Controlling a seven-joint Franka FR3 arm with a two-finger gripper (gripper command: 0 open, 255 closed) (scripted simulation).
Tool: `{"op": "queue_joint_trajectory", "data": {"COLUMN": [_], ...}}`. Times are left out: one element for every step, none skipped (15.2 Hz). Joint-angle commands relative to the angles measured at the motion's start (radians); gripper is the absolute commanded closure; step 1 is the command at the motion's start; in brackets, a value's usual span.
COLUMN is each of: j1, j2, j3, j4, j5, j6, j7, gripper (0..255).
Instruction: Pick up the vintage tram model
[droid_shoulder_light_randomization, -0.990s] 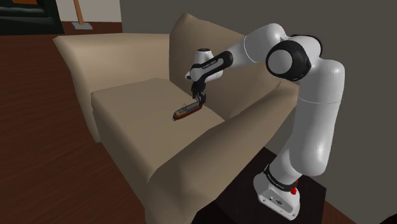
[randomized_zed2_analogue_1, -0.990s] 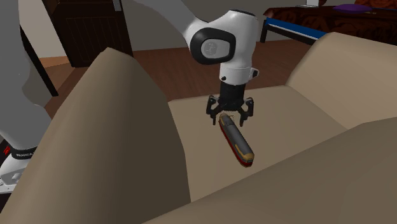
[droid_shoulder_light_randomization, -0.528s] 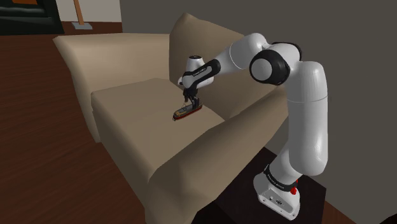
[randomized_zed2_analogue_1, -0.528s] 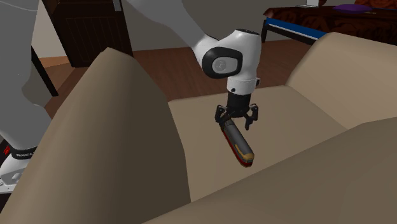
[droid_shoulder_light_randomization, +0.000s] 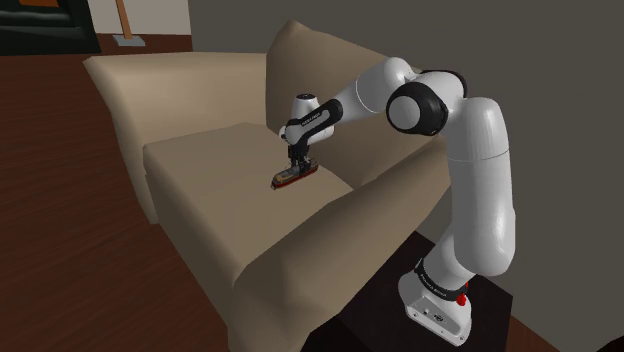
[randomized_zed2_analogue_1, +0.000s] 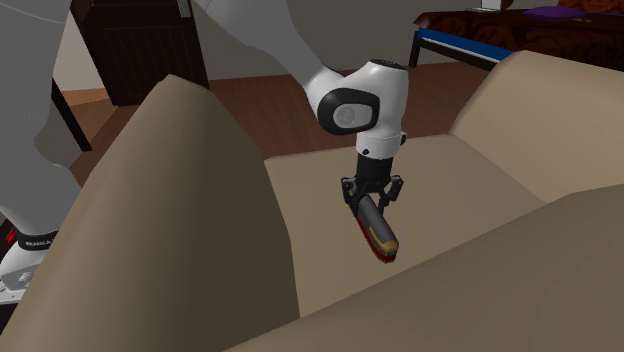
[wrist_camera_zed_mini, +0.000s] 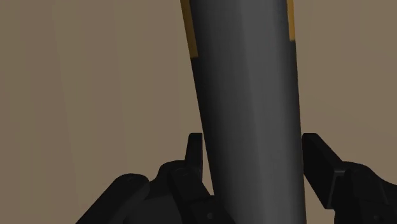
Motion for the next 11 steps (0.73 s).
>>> {"op": "queue_joint_trajectory", "data": {"j1": [0.000,0.000,0.000,0.000,0.000,0.000,0.000,0.000,0.001,0.003,0.004], "j2": [0.001,0.000,0.000,0.001,0.001,0.001,0.001,0.000,-0.009,-0.019,-0.029], "j3": [0.000,0.000,0.000,0.000,0.000,0.000,0.000,0.000,-0.002,-0.003,-0.005], "j4": [0.000,0.000,0.000,0.000,0.000,0.000,0.000,0.000,-0.001,-0.002,-0.003], "j5": [0.000,0.000,0.000,0.000,0.000,0.000,0.000,0.000,-0.002,-0.004,-0.006], "j6": [0.000,0.000,0.000,0.000,0.000,0.000,0.000,0.001,-0.008,-0.017,-0.026], "j7": [0.000,0.000,0.000,0.000,0.000,0.000,0.000,0.000,0.000,0.001,0.002], "gripper": [255,255,255,255,255,255,255,255,255,255,255]}}
